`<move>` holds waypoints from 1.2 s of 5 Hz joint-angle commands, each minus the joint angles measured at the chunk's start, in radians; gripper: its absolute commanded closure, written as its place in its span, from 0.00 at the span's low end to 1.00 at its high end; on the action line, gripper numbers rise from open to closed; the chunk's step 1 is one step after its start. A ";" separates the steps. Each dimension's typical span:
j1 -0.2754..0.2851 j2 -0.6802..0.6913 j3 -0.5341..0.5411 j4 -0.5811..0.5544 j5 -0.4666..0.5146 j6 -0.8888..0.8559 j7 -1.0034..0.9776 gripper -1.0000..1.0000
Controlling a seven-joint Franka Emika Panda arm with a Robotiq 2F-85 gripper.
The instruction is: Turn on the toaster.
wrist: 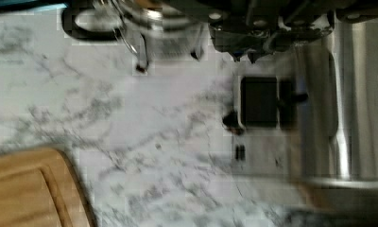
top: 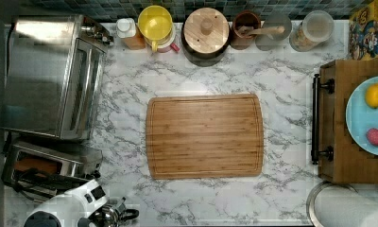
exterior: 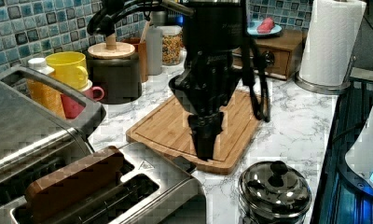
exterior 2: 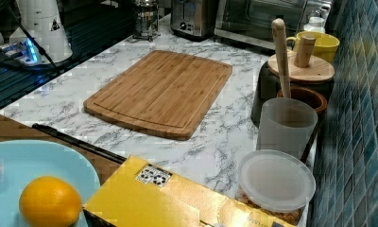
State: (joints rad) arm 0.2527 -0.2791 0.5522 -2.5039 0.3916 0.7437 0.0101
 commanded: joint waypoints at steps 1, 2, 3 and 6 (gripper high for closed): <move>-0.016 -0.017 -0.008 0.040 0.106 0.062 0.057 1.00; -0.031 0.019 0.032 0.053 0.067 0.088 0.088 1.00; -0.025 0.057 0.036 0.054 0.027 0.140 0.135 1.00; -0.108 0.206 0.055 0.081 -0.066 0.142 0.204 1.00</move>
State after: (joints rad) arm 0.1642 -0.1033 0.6143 -2.4863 0.2864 0.8843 0.2218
